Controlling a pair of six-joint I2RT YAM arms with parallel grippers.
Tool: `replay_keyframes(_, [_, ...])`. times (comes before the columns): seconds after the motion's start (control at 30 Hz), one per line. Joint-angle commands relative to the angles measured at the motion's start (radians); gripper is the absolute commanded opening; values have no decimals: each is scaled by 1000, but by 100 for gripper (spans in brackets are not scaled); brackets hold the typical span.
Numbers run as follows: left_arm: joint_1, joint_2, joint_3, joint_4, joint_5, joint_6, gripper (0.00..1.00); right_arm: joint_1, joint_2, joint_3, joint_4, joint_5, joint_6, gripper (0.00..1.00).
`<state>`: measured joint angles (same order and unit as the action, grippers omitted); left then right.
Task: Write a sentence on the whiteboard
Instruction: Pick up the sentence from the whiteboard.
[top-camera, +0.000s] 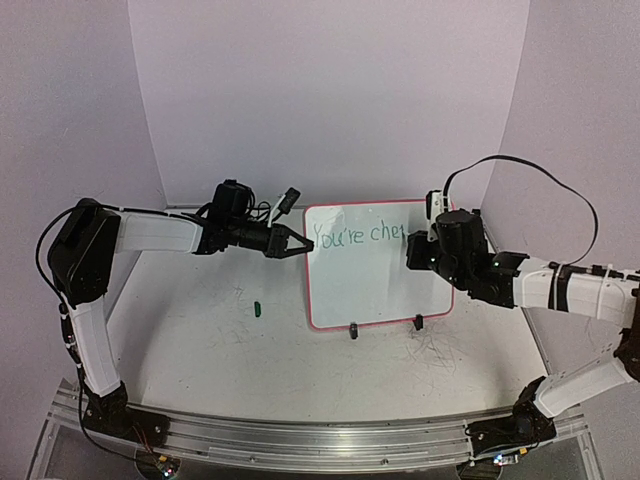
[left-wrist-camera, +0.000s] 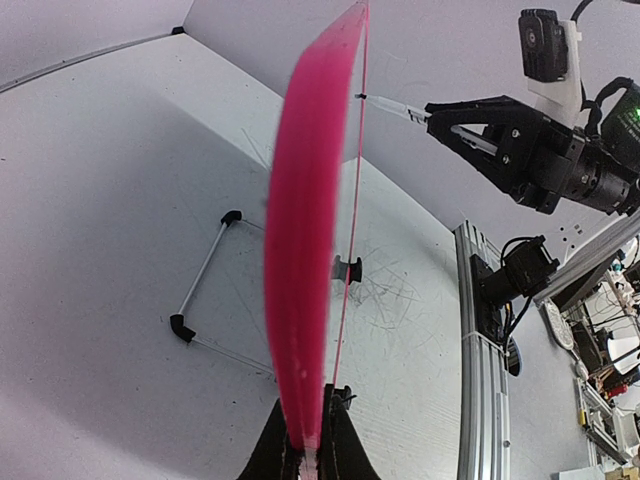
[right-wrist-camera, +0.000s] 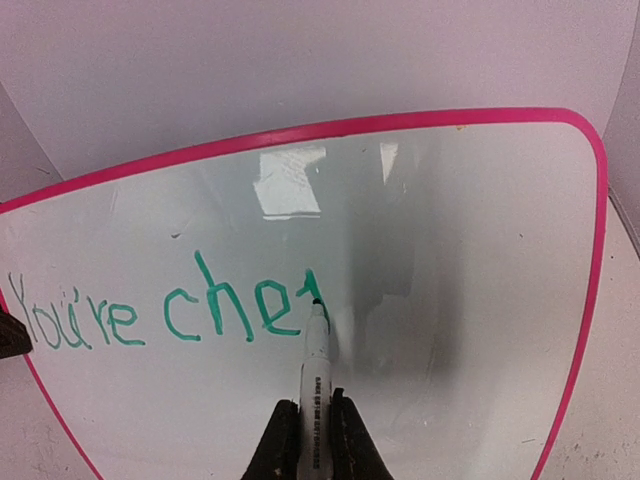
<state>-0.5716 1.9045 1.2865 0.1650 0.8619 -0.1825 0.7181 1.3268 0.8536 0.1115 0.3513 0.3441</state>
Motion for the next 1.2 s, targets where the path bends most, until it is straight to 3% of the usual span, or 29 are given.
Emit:
replay_keyframes(0.0, [2,-24,-4,-15,-48,40,0,-5,23,49,22,42,-18,0])
replay_keyframes(0.37, [2,-24,-5,-15,-50,41,0,-6,-2,37,6,114,18,0])
replay_keyframes(0.67, [2,-31,-8,-15,-58,46,0,-7,-175,-85,63,-36,-48,0])
replay_keyframes(1.17, [1,-41,-12,-16,-61,48,0,-7,-149,-51,-15,4,-45,0])
